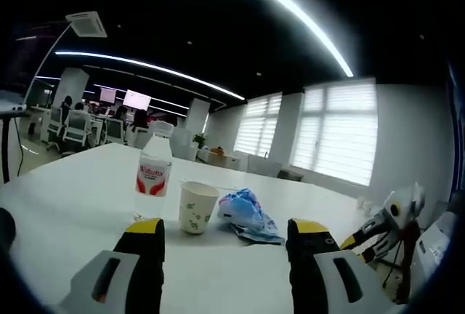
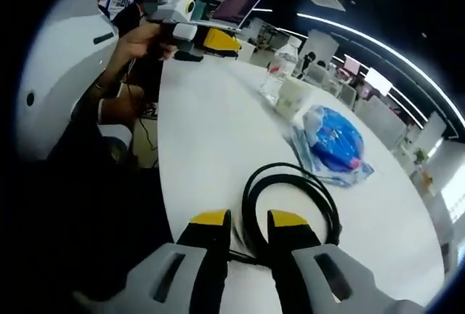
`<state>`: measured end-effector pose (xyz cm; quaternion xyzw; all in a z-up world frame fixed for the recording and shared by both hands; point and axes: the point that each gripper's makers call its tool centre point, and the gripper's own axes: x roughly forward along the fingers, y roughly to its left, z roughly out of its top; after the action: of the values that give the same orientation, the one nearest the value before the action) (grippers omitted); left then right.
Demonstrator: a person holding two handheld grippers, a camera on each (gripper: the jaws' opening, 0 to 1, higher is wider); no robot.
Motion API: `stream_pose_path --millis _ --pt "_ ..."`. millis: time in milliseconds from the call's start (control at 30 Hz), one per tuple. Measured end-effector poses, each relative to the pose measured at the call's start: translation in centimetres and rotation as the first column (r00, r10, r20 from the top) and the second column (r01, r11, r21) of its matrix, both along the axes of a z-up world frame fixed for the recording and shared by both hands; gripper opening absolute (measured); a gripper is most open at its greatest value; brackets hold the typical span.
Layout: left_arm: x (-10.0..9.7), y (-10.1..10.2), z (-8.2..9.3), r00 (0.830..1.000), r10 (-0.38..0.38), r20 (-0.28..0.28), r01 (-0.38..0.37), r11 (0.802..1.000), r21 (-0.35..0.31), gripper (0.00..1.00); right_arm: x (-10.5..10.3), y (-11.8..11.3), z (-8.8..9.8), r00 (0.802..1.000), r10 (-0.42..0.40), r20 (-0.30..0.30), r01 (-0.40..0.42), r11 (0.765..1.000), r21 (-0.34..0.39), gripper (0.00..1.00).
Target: Arrange the tabletop items into an orderly group along one side of the table until the central work area is clear of visible clutter.
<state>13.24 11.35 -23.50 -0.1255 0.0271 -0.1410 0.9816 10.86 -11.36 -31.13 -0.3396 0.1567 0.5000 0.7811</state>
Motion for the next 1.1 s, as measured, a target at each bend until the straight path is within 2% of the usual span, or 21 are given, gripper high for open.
stream_pose_path --millis 267,767,967,1100 --pt "-0.1 0.0 0.1 1.0 0.001 0.001 -0.001 1.0 -0.008 0.69 0.5 -0.1 1.1 0.999 -0.04 -0.016 0.041 0.997 0.065 0.31" --pt "-0.2 -0.4 0.0 1.0 -0.009 -0.013 0.008 1.0 -0.024 0.71 1.5 -0.4 2.8 0.997 -0.083 0.002 0.082 0.987 0.139 0.38" --pt "-0.1 -0.8 0.1 1.0 -0.02 -0.019 0.02 0.999 -0.037 0.71 2.1 -0.5 3.4 0.994 -0.112 -0.009 0.112 0.976 0.185 0.45" --pt "0.0 -1.1 0.1 0.999 -0.026 -0.025 0.025 0.999 -0.036 0.71 2.8 -0.8 4.1 0.991 -0.135 -0.005 0.133 0.967 0.216 0.46"
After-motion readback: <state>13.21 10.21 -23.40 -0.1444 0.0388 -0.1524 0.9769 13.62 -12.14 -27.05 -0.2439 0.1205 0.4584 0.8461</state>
